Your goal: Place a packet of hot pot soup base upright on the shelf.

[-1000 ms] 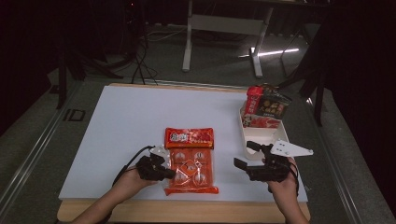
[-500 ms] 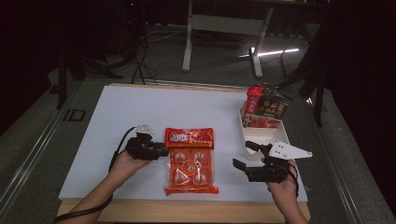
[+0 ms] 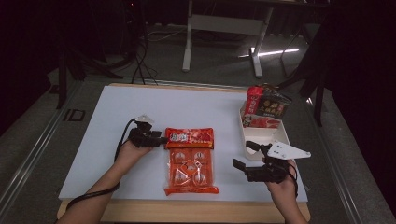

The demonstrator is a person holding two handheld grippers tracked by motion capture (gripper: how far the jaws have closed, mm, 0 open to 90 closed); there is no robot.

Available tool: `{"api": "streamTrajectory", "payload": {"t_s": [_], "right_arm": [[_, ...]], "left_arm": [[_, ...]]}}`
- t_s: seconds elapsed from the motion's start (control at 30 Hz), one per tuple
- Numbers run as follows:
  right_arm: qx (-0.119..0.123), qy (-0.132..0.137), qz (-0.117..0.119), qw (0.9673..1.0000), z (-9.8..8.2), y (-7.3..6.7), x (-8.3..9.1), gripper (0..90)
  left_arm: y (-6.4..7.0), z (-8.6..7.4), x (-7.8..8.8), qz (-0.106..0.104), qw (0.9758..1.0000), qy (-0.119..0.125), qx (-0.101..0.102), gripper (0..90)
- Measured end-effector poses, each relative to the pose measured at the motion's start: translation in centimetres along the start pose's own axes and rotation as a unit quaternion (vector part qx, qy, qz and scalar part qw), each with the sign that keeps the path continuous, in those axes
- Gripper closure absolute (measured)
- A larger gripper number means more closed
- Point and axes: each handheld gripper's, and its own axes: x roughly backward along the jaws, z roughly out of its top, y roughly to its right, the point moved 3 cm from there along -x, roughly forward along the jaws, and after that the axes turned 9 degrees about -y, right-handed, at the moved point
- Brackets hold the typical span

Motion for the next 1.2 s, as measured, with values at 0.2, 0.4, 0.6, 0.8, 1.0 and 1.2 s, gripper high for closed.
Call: {"api": "streamTrajectory", "payload": {"t_s": [0.2, 0.4, 0.6, 0.8, 1.0, 1.2], "right_arm": [[0.003, -0.005, 0.003, 1.0000, -0.1, -0.1, -0.2, 15.8], [0.005, -0.007, 0.004, 0.9999, -0.2, -0.1, -0.2, 15.8], [0.006, -0.009, 0.006, 0.9999, -0.2, 0.0, -0.3, 15.8], [0.003, -0.014, 0.012, 0.9998, -0.4, 0.1, -0.6, 15.8], [0.000, -0.013, 0.012, 0.9998, -0.4, 0.2, -0.7, 15.9], [-0.002, -0.003, 0.000, 1.0000, -0.4, 0.5, -0.4, 16.4]], "left_arm": [[-1.0, 0.2, -1.4, -0.003, 0.9999, -0.009, 0.012, 49.7], [-1.3, 0.5, -2.7, -0.002, 0.9995, -0.030, 0.011, 53.3], [-0.7, 0.8, -3.4, -0.028, 0.9989, -0.036, 0.006, 58.6], [0.0, 1.4, -4.1, -0.061, 0.9968, -0.050, 0.002, 65.0], [1.0, 1.9, -4.8, -0.063, 0.9964, -0.056, -0.002, 76.5], [2.0, 2.3, -4.6, -0.044, 0.9974, -0.054, -0.021, 89.3]]}}
